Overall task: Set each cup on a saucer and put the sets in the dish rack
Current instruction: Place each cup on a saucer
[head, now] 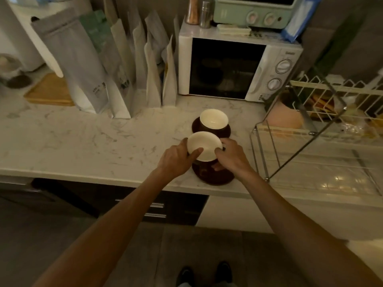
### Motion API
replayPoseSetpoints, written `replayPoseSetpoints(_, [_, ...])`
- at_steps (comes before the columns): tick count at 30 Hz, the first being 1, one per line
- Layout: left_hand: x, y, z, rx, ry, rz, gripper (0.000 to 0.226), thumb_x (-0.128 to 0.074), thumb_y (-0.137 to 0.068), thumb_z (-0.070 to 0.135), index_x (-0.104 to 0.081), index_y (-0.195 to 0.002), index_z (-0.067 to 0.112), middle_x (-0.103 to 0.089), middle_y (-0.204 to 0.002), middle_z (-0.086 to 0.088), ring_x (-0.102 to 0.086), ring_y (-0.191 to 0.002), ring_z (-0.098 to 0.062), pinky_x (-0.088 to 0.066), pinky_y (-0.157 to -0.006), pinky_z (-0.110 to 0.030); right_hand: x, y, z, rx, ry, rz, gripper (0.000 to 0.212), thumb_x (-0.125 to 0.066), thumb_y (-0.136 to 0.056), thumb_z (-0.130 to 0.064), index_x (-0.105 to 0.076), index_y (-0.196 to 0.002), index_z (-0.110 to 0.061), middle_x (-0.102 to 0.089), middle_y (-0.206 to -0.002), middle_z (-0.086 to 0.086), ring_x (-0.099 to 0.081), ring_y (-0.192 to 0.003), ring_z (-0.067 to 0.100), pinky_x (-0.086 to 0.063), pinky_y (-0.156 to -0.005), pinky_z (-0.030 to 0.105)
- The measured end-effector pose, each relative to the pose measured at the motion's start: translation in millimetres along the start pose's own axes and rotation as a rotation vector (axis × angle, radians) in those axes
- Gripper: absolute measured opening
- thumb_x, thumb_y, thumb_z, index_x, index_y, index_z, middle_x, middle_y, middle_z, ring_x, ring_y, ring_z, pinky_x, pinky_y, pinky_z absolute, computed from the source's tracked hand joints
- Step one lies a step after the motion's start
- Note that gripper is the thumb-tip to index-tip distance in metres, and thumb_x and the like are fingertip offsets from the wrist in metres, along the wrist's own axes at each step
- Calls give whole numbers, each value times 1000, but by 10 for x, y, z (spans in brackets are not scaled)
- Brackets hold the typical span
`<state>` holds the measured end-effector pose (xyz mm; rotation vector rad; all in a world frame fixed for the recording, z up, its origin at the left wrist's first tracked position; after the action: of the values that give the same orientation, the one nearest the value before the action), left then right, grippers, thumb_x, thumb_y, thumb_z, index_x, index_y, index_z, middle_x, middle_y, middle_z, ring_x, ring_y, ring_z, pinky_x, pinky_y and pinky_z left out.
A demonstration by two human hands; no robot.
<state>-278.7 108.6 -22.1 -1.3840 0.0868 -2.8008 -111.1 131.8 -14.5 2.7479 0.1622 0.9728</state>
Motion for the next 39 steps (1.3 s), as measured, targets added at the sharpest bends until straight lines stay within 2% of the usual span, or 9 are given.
replayPoseSetpoints(2, [-107,5,85,0,-6,-22,64,-43,-90,59,-42,-132,11,-69,-106,-13,-67,-88,-27,-58,-75,-41,68,43,111,-20,1,15,41,-51,-91,-12,-53,-131,-16,-62,-103,4,-75,-62,23,-64,-61,40])
replayPoseSetpoints(6, [-306,23,201,1,-15,-45,65,-43,-89,60,-41,-132,12,-67,-108,-13,-66,-88,-26,-54,-70,-32,172,88,285,-65,7,42,43,-50,-90,-11,-54,-133,-16,-62,-99,4,-74,-61,23,-64,-62,41])
replayPoseSetpoints(11, [-438,6,245,2,-54,-69,66,-43,-88,62,-40,-134,14,-66,-113,-13,-66,-93,-27,-56,-77,-39,229,121,400,-87,16,52,43,-49,-90,-11,-53,-132,-16,-62,-99,4,-74,-60,24,-64,-63,42])
replayPoseSetpoints(17, [-497,-17,266,-16,-70,-82,66,-45,-90,57,-37,-139,13,-64,-120,-15,-64,-100,-30,-55,-83,-43,228,134,450,-97,6,48,43,-49,-91,-10,-52,-134,-12,-66,-118,13,-74,-72,30,-63,-68,44])
replayPoseSetpoints(25, [-493,-16,215,6,-72,-75,64,-45,-91,55,-37,-138,13,-65,-117,-14,-66,-95,-28,-55,-77,-36,169,77,426,-66,0,15,44,-52,-92,-10,-52,-136,-13,-65,-122,12,-72,-80,26,-64,-64,39])
replayPoseSetpoints(29, [-479,-30,189,15,-69,-91,64,-45,-91,54,-38,-137,11,-65,-117,-15,-66,-94,-28,-57,-77,-38,142,49,428,-67,-8,-2,45,-53,-92,-10,-50,-137,-13,-63,-125,13,-72,-87,29,-64,-68,43])
replayPoseSetpoints(35, [-494,-11,152,38,-7,-99,61,-44,-93,53,-38,-137,12,-65,-117,-14,-66,-95,-27,-57,-75,-36,97,17,505,-76,-67,-38,46,-50,-94,-11,-45,-140,-14,-66,-120,15,-75,-74,26,-64,-66,42])
replayPoseSetpoints(39, [-512,-12,131,64,68,-108,57,-38,-96,50,-39,-139,14,-64,-120,-15,-64,-100,-29,-57,-80,-39,105,1,550,-83,-104,-46,46,-50,-95,-12,-44,-141,-15,-68,-118,16,-75,-69,22,-64,-62,38])
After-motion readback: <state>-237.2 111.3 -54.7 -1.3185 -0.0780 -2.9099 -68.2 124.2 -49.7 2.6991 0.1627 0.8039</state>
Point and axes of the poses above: each hand's wrist, its own y-axis away from the middle knuckle, its own x-axis out of the back of the hand, z = x × y, the point moved 6 cm from there along -y, towards the middle knuckle
